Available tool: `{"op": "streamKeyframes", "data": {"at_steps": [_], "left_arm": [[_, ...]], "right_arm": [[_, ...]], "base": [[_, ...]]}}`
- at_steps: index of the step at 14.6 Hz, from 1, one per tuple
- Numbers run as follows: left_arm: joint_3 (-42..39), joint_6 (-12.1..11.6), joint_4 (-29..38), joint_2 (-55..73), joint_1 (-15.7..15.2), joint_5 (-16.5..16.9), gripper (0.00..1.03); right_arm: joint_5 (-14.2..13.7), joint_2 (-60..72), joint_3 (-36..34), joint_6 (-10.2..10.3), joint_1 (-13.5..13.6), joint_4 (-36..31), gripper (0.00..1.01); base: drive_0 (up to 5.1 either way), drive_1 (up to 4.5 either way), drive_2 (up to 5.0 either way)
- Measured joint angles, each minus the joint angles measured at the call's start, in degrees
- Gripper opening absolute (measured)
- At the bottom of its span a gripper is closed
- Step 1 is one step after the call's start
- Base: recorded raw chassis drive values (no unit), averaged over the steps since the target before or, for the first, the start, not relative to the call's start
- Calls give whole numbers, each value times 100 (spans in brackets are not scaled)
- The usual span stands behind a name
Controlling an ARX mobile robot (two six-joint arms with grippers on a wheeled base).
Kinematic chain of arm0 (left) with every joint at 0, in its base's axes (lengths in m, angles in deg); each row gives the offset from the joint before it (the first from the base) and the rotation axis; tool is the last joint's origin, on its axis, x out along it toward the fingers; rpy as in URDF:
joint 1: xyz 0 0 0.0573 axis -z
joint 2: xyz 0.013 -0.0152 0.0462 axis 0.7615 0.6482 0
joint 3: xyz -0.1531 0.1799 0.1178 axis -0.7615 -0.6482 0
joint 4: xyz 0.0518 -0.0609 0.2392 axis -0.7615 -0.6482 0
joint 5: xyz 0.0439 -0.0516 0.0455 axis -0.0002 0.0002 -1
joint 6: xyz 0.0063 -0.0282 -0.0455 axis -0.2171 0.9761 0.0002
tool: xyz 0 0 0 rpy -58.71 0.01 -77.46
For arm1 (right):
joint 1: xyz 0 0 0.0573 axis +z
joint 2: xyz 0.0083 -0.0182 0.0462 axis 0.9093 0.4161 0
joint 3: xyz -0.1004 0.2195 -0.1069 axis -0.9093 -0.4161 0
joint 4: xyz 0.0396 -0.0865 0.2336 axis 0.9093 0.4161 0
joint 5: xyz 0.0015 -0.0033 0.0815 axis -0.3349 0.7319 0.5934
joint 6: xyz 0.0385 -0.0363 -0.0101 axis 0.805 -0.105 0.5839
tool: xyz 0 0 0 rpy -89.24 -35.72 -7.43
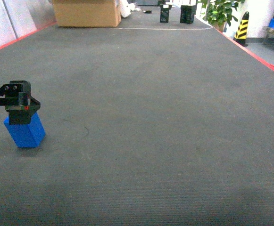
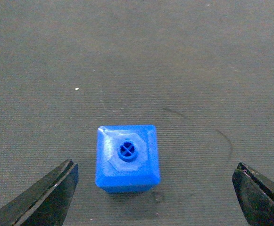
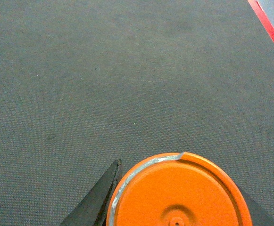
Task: Sort blue parts and orange caps into right shelf containers
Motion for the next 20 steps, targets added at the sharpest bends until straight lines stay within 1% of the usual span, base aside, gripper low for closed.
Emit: {"op": "streamKeyframes", "data": {"at_steps": [1,3,6,10,11,12,13,14,15,16,17,18,19,20], "left_arm": [[345,-22,-46,431,-133,-122,98],[656,37,-216,734,-223,-48,98],[975,94,-310,1056,-129,66,98],[1191,219,-315,1574,-101,-79,98],[1187,243,-343,1606,-96,-138,89],[1163,299,-275,1606,-90,-125,76],[1134,310,-234,1598,-87,-129,67],[1034,326,-264,1526,-83,-136,55],[782,323,-162,1283,-83,-151,46],[509,260,22,944,-83,-240,45],[107,129,343,352,-76,-356,45],[-232,52,570,-197,-59,-387,45],[-855,-144,778,-1255,15,-540,45],[-1617,-319,584,-2505,81,-656,45]], "right_arm": [[0,0,0,0,0,0,44],[2,0,0,-2,0,0,44],[0,0,0,0,0,2,44],[2,0,0,0,0,0,44],[2,0,0,-2,0,2,44],[0,0,0,-2,0,2,44],[2,0,0,-2,0,2,44],[2,0,0,0,0,0,44],[0,0,0,0,0,2,44],[0,0,0,-2,0,0,44],[2,0,0,-2,0,0,44],[0,0,0,-2,0,2,44],[0,0,0,-2,0,0,44],[0,0,0,-2,0,0,44]], "base": [[0,0,0],[0,0,0],[0,0,0],[0,0,0],[0,0,0],[0,0,0],[0,0,0],[0,0,0],[0,0,0],[0,0,0],[0,0,0],[0,0,0],[0,0,0],[0,0,0]]}}
